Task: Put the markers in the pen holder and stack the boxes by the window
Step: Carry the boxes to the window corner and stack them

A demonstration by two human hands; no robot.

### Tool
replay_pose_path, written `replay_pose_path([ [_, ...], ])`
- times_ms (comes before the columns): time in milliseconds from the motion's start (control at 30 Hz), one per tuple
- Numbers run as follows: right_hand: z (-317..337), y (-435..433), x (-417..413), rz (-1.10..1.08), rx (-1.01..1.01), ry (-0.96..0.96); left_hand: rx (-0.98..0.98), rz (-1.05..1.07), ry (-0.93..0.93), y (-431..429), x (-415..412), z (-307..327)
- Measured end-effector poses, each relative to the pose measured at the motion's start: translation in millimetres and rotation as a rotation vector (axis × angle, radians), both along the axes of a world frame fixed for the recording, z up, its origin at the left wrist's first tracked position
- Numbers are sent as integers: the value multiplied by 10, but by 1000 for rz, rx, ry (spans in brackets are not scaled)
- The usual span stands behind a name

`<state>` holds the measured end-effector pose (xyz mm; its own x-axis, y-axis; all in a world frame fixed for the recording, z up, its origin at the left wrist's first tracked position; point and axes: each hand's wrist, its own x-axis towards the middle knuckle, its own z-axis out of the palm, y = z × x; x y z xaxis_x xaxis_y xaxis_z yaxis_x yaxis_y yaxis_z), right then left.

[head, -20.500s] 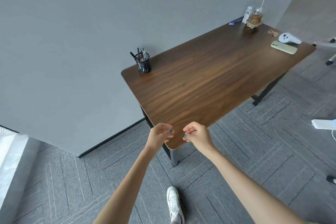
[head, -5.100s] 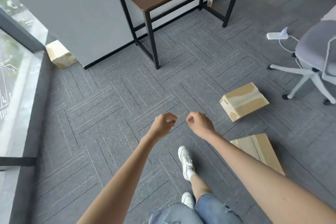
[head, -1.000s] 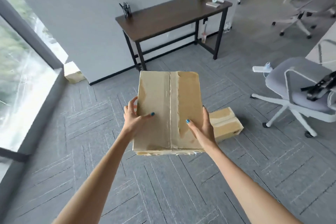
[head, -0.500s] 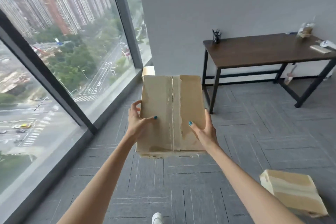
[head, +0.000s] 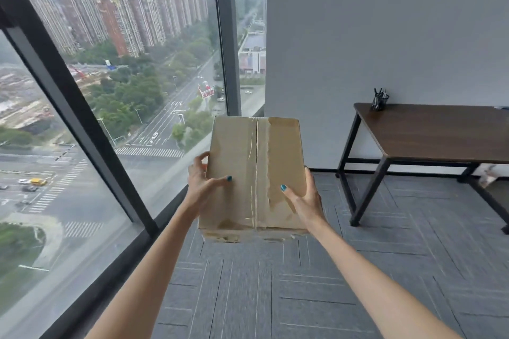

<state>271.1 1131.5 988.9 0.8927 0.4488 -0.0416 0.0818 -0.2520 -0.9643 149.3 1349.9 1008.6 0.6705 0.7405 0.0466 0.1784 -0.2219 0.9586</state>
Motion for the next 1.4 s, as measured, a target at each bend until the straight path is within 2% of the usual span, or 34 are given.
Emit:
replay_pose_path([
  [267,110,1074,910,36,-1,-27,-22,30,-60,1018,851,-16],
  [600,104,2688,2880,59,49,14,11,69,-25,2680,2811,-59],
  [867,-15,3838,3967,120,19,44,-25,93,13,3791,3793,-174],
  [1100,-356,4892,4945,61,1,57,-96,-63,34,4927,4875,-453],
  [1400,-1172,6514,6196,-103,-43,156,-152,-297,193,6734,6378,-1153],
])
